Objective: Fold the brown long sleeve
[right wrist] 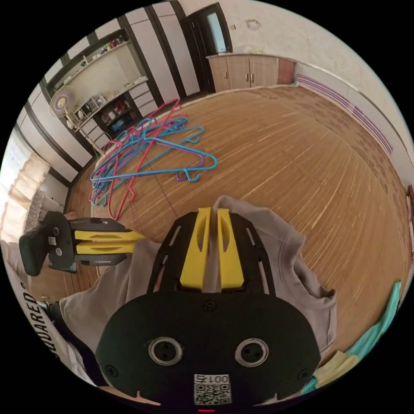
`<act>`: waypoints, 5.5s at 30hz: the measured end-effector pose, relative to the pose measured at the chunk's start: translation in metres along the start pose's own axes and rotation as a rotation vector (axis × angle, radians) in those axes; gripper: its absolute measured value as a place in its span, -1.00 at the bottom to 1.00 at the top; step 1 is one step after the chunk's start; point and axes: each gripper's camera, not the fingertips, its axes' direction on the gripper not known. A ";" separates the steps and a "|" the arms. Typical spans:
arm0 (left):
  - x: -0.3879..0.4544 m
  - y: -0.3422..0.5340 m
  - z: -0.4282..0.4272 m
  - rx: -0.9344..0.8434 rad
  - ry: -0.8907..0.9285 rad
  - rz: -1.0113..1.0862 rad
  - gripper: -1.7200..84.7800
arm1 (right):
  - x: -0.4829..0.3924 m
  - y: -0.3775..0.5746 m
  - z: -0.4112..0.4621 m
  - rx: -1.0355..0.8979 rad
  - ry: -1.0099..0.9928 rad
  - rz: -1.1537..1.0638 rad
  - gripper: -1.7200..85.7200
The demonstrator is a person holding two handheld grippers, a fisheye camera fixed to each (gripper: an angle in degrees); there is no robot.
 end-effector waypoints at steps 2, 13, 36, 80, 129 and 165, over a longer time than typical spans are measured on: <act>-0.005 0.011 -0.010 0.040 -0.017 -0.075 -0.97 | 0.007 -0.010 0.013 -0.015 -0.008 0.033 -0.91; -0.036 0.055 0.005 0.022 0.047 -0.378 -0.98 | 0.034 -0.025 0.080 -0.073 0.014 0.162 -0.92; 0.008 0.141 -0.148 -0.022 0.369 -0.220 -0.85 | -0.131 0.318 -0.045 -0.177 0.130 0.014 -0.70; 0.009 0.248 -0.202 -0.063 0.728 -0.341 -0.90 | -0.161 0.698 0.075 0.092 -0.251 0.549 -0.70; 0.317 -0.047 -0.080 -0.067 0.289 0.421 -0.91 | 0.041 0.828 0.044 -0.005 0.370 0.756 -0.73; 0.180 0.143 -0.071 -0.195 0.238 -0.095 -0.98 | -0.305 0.434 0.030 -0.106 -0.073 -0.510 -0.85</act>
